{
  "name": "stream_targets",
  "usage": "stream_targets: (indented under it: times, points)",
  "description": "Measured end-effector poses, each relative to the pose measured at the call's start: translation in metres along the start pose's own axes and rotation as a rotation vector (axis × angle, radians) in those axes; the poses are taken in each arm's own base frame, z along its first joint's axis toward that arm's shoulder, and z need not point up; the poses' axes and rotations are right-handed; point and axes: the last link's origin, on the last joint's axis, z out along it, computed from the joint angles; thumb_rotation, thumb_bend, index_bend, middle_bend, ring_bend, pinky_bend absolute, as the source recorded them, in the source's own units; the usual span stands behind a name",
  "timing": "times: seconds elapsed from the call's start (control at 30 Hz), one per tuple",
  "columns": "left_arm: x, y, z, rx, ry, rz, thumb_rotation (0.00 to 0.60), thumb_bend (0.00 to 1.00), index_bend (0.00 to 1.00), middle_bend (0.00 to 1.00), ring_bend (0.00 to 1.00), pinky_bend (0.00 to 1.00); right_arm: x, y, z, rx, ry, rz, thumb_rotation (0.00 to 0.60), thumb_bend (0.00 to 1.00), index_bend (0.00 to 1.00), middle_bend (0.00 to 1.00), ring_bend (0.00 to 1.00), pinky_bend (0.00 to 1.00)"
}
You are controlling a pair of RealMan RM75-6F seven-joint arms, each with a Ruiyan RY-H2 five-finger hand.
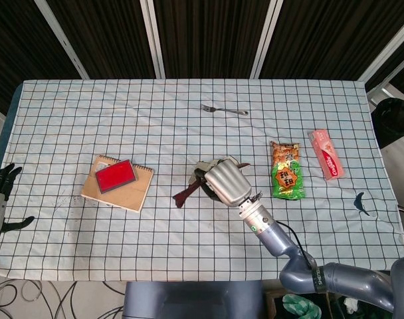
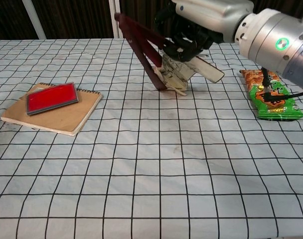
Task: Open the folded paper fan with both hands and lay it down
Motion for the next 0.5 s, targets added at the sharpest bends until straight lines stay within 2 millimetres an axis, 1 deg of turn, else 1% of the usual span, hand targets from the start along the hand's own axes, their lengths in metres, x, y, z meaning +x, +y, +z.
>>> stream_targets:
  times: [0.1, 0.17, 0.23, 0.33, 0.43, 0.5]
  points:
    - [0.009, 0.011, 0.006, -0.034, 0.025, 0.002, 0.6, 0.0, 0.0, 0.0, 0.0, 0.0, 0.011, -0.002, 0.008, 0.0, 0.026, 0.01, 0.6, 0.79, 0.78, 0.83, 0.86, 0.72]
    - [0.017, 0.021, 0.015, -0.066, 0.049, 0.008, 0.6, 0.01, 0.0, 0.0, 0.0, 0.0, 0.019, -0.004, 0.013, -0.001, 0.044, 0.021, 0.6, 0.79, 0.78, 0.83, 0.86, 0.72]
    - [0.023, 0.031, 0.023, -0.097, 0.065, 0.015, 0.6, 0.03, 0.02, 0.0, 0.0, 0.0, 0.027, -0.006, 0.02, -0.007, 0.063, 0.035, 0.6, 0.79, 0.78, 0.83, 0.86, 0.72]
    - [0.03, 0.051, 0.04, -0.154, 0.085, 0.026, 0.6, 0.05, 0.09, 0.0, 0.0, 0.0, 0.034, -0.008, 0.027, -0.024, 0.079, 0.064, 0.6, 0.79, 0.79, 0.83, 0.86, 0.72]
    - [0.032, 0.068, 0.054, -0.195, 0.095, 0.032, 0.6, 0.06, 0.13, 0.0, 0.0, 0.0, 0.042, -0.012, 0.035, -0.048, 0.095, 0.108, 0.6, 0.8, 0.79, 0.83, 0.86, 0.72]
    - [0.03, 0.082, 0.064, -0.22, 0.096, 0.03, 0.6, 0.06, 0.14, 0.0, 0.0, 0.0, 0.047, -0.014, 0.04, -0.064, 0.104, 0.138, 0.6, 0.8, 0.8, 0.84, 0.86, 0.72]
